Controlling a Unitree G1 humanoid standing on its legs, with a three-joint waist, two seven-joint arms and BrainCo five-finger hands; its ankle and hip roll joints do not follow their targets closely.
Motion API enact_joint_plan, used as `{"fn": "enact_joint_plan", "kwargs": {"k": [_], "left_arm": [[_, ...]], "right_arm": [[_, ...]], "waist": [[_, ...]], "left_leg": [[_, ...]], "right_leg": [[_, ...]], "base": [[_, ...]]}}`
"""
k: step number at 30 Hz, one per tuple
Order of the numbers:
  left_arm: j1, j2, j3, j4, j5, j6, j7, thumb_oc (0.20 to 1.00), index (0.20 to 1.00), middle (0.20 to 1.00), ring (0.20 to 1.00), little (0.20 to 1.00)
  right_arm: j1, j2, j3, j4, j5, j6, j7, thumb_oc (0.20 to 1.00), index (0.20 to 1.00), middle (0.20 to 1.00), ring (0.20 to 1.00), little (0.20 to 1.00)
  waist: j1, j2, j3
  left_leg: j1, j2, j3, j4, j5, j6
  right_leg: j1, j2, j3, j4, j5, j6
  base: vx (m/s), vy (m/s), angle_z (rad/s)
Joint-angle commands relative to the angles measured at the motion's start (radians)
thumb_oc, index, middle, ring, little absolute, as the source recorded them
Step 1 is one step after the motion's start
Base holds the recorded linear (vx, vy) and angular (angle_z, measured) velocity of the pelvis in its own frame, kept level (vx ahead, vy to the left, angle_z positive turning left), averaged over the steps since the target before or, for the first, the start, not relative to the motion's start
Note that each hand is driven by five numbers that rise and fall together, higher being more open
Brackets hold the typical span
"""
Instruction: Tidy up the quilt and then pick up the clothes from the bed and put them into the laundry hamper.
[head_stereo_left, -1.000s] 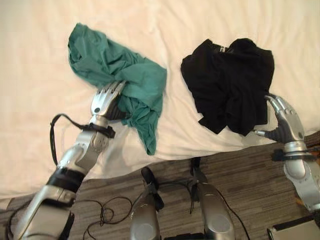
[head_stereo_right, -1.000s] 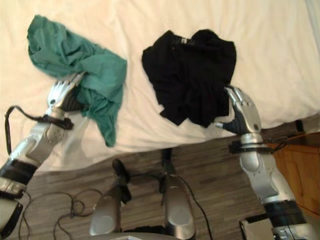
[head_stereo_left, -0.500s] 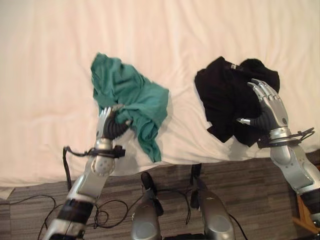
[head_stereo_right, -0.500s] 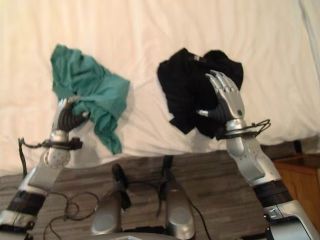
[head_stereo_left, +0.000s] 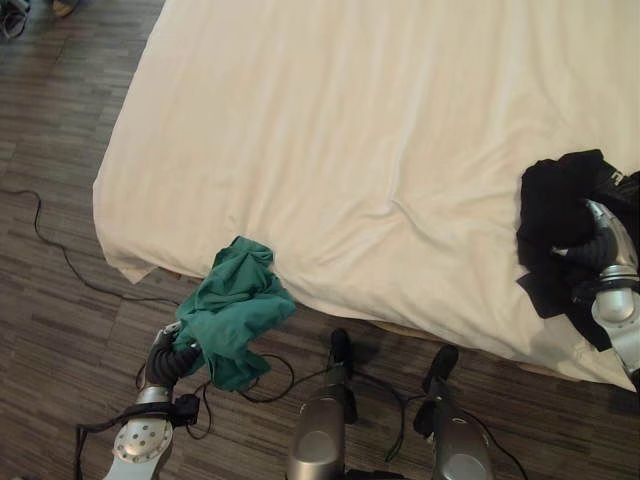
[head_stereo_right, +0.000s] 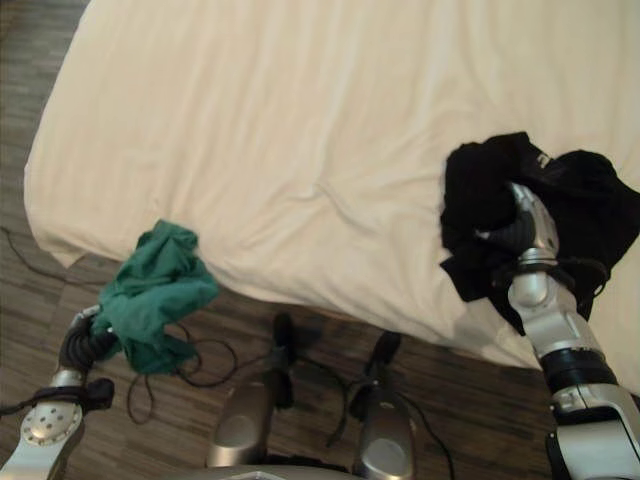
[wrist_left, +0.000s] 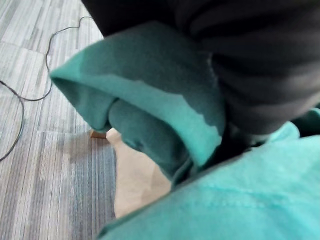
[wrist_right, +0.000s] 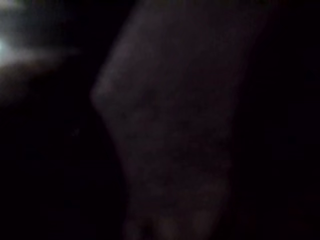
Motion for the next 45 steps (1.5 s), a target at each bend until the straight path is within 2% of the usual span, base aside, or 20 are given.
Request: {"fn": "enact_joint_plan", "kwargs": {"k": [1, 5, 8, 14, 15, 16, 18, 19, 20, 21, 25, 27, 28, 31, 34, 38, 39, 40, 43, 45], "left_arm": [[-0.098, 0.024, -0.045, 0.030, -0.043, -0.034, -0.032, 0.200, 0.200, 0.200, 0.200, 0.200], [-0.132, 0.021, -0.110, 0.011, -0.041, -0.019, -0.078, 0.200, 0.200, 0.200, 0.200, 0.200], [-0.177, -0.013, -0.163, 0.100, 0.004, 0.009, -0.098, 0.200, 0.200, 0.200, 0.200, 0.200], [-0.125, -0.129, -0.144, 0.146, -0.050, 0.044, -0.092, 0.200, 0.200, 0.200, 0.200, 0.200], [-0.084, -0.168, -0.133, 0.158, -0.093, 0.051, -0.078, 0.200, 0.200, 0.200, 0.200, 0.200], [-0.084, -0.168, -0.133, 0.158, -0.093, 0.051, -0.078, 0.200, 0.200, 0.200, 0.200, 0.200], [-0.076, -0.187, -0.169, 0.211, -0.102, 0.045, -0.049, 0.200, 0.200, 0.200, 0.200, 0.200], [-0.077, -0.187, -0.168, 0.211, -0.102, 0.045, -0.049, 0.200, 0.200, 0.200, 0.200, 0.200], [-0.105, -0.205, -0.182, 0.340, -0.118, 0.035, -0.024, 0.200, 0.200, 0.200, 0.200, 0.200], [-0.107, -0.205, -0.182, 0.341, -0.118, 0.035, -0.024, 0.200, 0.200, 0.200, 0.200, 0.200], [-0.207, -0.265, -0.156, 0.544, -0.159, 0.024, 0.042, 0.200, 0.200, 0.200, 0.200, 0.200], [-0.230, -0.274, -0.162, 0.541, -0.174, 0.024, 0.054, 0.200, 0.200, 0.200, 0.200, 0.200], [-0.244, -0.277, -0.150, 0.552, -0.187, 0.027, 0.064, 0.200, 0.200, 0.200, 0.200, 0.200], [-0.240, -0.272, -0.112, 0.542, -0.226, 0.029, 0.079, 0.200, 0.200, 0.200, 0.200, 0.200], [-0.238, -0.271, -0.101, 0.569, -0.233, 0.034, 0.083, 0.200, 0.200, 0.200, 0.200, 0.200], [-0.239, -0.263, -0.097, 0.624, -0.185, 0.051, 0.079, 0.200, 0.200, 0.200, 0.200, 0.200], [-0.254, -0.253, -0.102, 0.631, -0.169, 0.050, 0.096, 0.200, 0.200, 0.200, 0.200, 0.200], [-0.270, -0.256, -0.118, 0.633, -0.169, 0.046, 0.108, 0.200, 0.200, 0.200, 0.200, 0.200], [-0.278, -0.259, -0.129, 0.650, -0.159, 0.045, 0.107, 0.200, 0.200, 0.200, 0.200, 0.200], [-0.291, -0.252, -0.137, 0.746, -0.113, 0.053, 0.107, 0.200, 0.200, 0.200, 0.200, 0.200]], "right_arm": [[-0.046, 0.016, 0.082, 0.090, 0.048, 0.015, 0.097, 0.200, 0.200, 0.200, 0.200, 0.200], [0.068, 0.096, 0.066, 0.072, 0.108, -0.012, 0.121, 0.200, 0.200, 0.200, 0.200, 0.200], [0.259, 0.287, -0.001, -0.025, 0.248, -0.074, 0.171, 0.200, 0.200, 0.200, 0.200, 0.200], [0.550, 0.529, -0.118, -0.200, 0.552, -0.110, 0.306, 0.200, 0.200, 0.200, 0.200, 0.200], [0.648, 0.626, -0.108, -0.254, 0.721, -0.099, 0.393, 0.200, 0.200, 0.200, 0.200, 0.200], [0.649, 0.626, -0.107, -0.254, 0.721, -0.098, 0.393, 0.200, 0.200, 0.200, 0.200, 0.200], [0.662, 0.668, -0.035, -0.209, 0.816, -0.101, 0.428, 0.200, 0.200, 0.200, 0.200, 0.200], [0.661, 0.668, -0.035, -0.208, 0.816, -0.101, 0.428, 0.200, 0.200, 0.200, 0.200, 0.200], [0.590, 0.665, 0.056, -0.076, 0.816, -0.097, 0.415, 0.200, 0.200, 0.200, 0.200, 0.200], [0.588, 0.665, 0.056, -0.075, 0.816, -0.098, 0.416, 0.200, 0.200, 0.200, 0.200, 0.200], [0.379, 0.638, 0.184, 0.082, 0.567, -0.097, 0.321, 0.200, 0.200, 0.200, 0.200, 0.200], [0.344, 0.602, 0.157, 0.104, 0.510, -0.099, 0.275, 0.200, 0.200, 0.200, 0.200, 0.200], [0.327, 0.591, 0.157, 0.111, 0.493, -0.096, 0.265, 0.200, 0.200, 0.200, 0.200, 0.200], [0.349, 0.590, 0.115, 0.132, 0.501, -0.078, 0.260, 0.200, 0.200, 0.200, 0.200, 0.200], [0.371, 0.600, 0.099, 0.146, 0.512, -0.074, 0.270, 0.200, 0.200, 0.200, 0.200, 0.200], [0.399, 0.611, 0.105, 0.162, 0.399, -0.052, 0.271, 0.200, 0.200, 0.200, 0.200, 0.200], [0.396, 0.614, 0.105, 0.166, 0.394, -0.054, 0.263, 0.200, 0.200, 0.200, 0.200, 0.200], [0.388, 0.614, 0.094, 0.154, 0.422, -0.054, 0.256, 0.200, 0.200, 0.200, 0.200, 0.200], [0.399, 0.607, 0.079, 0.149, 0.430, -0.061, 0.248, 0.200, 0.200, 0.200, 0.200, 0.200], [0.447, 0.602, 0.043, 0.172, 0.440, -0.065, 0.251, 0.200, 0.200, 0.200, 0.200, 0.200]], "waist": [[0.020, -0.009, -0.025], [0.018, -0.058, -0.063], [-0.034, -0.118, -0.108], [-0.112, -0.169, -0.166], [-0.135, -0.178, -0.180], [-0.134, -0.178, -0.180], [-0.169, -0.175, -0.191], [-0.168, -0.174, -0.192], [-0.135, -0.160, -0.188], [-0.137, -0.160, -0.185], [-0.025, -0.117, -0.196], [-0.011, -0.097, -0.182], [-0.022, -0.094, -0.176], [-0.051, -0.130, -0.204], [-0.066, -0.135, -0.224], [-0.050, -0.134, -0.235], [-0.073, -0.130, -0.218], [-0.127, -0.106, -0.179], [-0.144, -0.092, -0.164], [-0.191, -0.101, -0.180]], "left_leg": [[-0.006, 0.020, 0.015, -0.003, -0.020, -0.060], [0.020, 0.014, 0.010, -0.003, -0.045, -0.046], [0.073, 0.008, 0.029, -0.003, -0.080, -0.026], [0.169, -0.007, 0.079, -0.003, -0.109, 0.017], [0.219, -0.020, 0.080, -0.003, -0.132, 0.037], [0.219, -0.020, 0.081, -0.003, -0.133, 0.037], [0.230, -0.028, 0.029, -0.003, -0.125, 0.039], [0.228, -0.027, 0.030, -0.003, -0.124, 0.039], [0.231, -0.074, -0.054, -0.003, -0.126, 0.057], [0.233, -0.074, -0.056, -0.003, -0.126, 0.057], [0.163, -0.110, -0.133, -0.003, -0.100, 0.048], [0.112, -0.068, -0.021, 0.006, -0.068, 0.021], [0.117, -0.025, 0.113, 0.013, -0.065, 0.018], [0.151, 0.116, 0.344, 0.127, -0.091, -0.006], [0.163, 0.158, 0.364, 0.126, -0.074, -0.023], [0.191, 0.028, 0.289, 0.026, -0.120, 0.033], [0.197, 0.001, 0.260, 0.009, -0.134, 0.054], [0.214, -0.021, 0.202, 0.002, -0.138, 0.056], [0.218, -0.031, 0.163, 0.002, -0.140, 0.055], [0.216, -0.053, 0.088, -0.003, -0.151, 0.062]], "right_leg": [[0.002, -0.070, 0.036, 0.091, -0.168, 0.110], [0.032, -0.064, 0.032, 0.080, -0.164, 0.115], [0.074, -0.054, 0.045, 0.069, -0.158, 0.121], [0.091, -0.050, 0.078, 0.167, -0.163, 0.128], [0.078, -0.043, 0.138, 0.267, -0.166, 0.145], [0.078, -0.044, 0.139, 0.268, -0.166, 0.145], [0.074, 0.101, 0.359, 0.254, -0.232, 0.110], [0.072, 0.102, 0.360, 0.253, -0.230, 0.110], [0.102, 0.147, 0.468, 0.180, -0.232, 0.074], [0.105, 0.147, 0.466, 0.177, -0.232, 0.074], [0.172, 0.090, 0.329, 0.038, -0.219, 0.075], [0.174, 0.043, 0.197, 0.021, -0.224, 0.087], [0.184, 0.020, 0.131, 0.028, -0.223, 0.090], [0.260, -0.051, -0.079, 0.063, -0.238, 0.079], [0.286, -0.062, -0.145, 0.086, -0.248, 0.072], [0.251, -0.171, -0.193, 0.357, -0.213, 0.113], [0.191, -0.173, -0.118, 0.439, -0.201, 0.126], [0.058, -0.070, 0.116, 0.478, -0.241, 0.131], [0.033, -0.017, 0.197, 0.453, -0.295, 0.137], [0.069, 0.051, 0.361, 0.218, -0.284, 0.078]], "base": [[0.05, 0.028, 0.17], [0.06, 0.044, 0.10], [0.09, 0.099, -0.01], [0.03, 0.181, -0.25], [0.01, 0.236, -0.44], [0.00, 0.133, -0.34], [0.00, 0.009, -0.07], [0.03, 0.047, 0.64], [0.03, 0.041, 1.01], [0.06, 0.033, 1.17], [-0.07, 0.023, 0.96], [-0.29, 0.105, 2.71], [-0.17, 0.140, 3.39], [-0.07, 0.113, 2.01], [0.03, 0.187, 2.54], [0.25, 0.385, 1.83], [0.15, 0.296, 2.26], [0.15, 0.279, 2.29], [0.11, 0.068, 1.30], [0.18, -0.120, 1.61]]}}
